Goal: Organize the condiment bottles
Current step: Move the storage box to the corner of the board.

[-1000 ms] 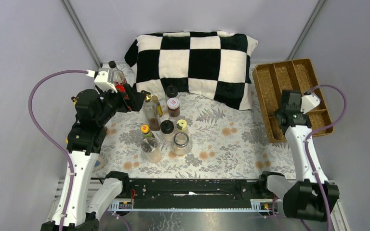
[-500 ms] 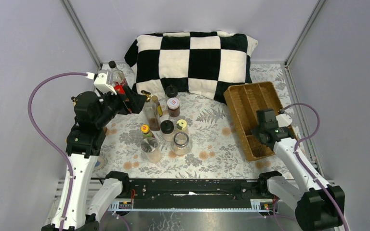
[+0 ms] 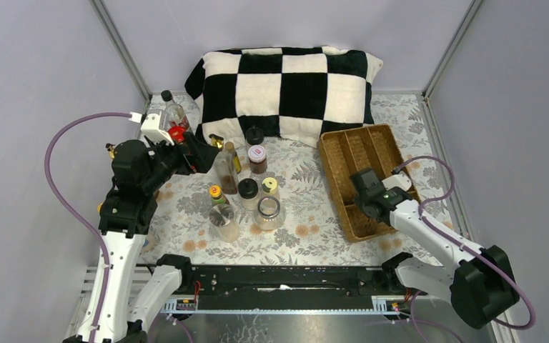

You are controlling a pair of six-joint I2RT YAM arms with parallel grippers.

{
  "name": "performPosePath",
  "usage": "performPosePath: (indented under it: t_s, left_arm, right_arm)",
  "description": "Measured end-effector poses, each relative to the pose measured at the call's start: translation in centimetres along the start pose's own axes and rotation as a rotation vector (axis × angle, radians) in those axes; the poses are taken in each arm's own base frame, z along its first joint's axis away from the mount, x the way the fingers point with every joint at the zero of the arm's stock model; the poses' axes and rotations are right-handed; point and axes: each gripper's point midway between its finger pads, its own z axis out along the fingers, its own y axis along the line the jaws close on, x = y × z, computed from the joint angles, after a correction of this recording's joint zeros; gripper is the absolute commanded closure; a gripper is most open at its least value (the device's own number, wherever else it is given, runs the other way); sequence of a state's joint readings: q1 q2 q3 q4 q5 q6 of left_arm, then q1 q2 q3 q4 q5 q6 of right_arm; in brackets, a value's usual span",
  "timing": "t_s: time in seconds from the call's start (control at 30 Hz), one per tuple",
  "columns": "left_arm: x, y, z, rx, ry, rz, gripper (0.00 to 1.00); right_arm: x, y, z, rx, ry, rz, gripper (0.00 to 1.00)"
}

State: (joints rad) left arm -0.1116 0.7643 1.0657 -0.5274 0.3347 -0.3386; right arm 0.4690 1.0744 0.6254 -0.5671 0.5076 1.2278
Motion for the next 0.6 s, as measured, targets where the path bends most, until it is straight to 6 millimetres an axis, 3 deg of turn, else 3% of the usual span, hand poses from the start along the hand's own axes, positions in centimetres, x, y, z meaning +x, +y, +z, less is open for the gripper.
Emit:
performPosePath:
  t_s: [0.3, 0.6]
  left_arm:
    - [1.1, 0.5, 0.3, -0.011, 0.031, -0.012, 0.01]
    - [0.9, 0.5, 0.5, -0.014, 0.035, -0.012, 0.01]
  right_arm:
    - [4.0, 0.3, 0.1, 0.044, 0.000, -0.098, 1.00]
    - [4.4, 2.7, 1.7, 0.111, -0.035, -0.087, 1.00]
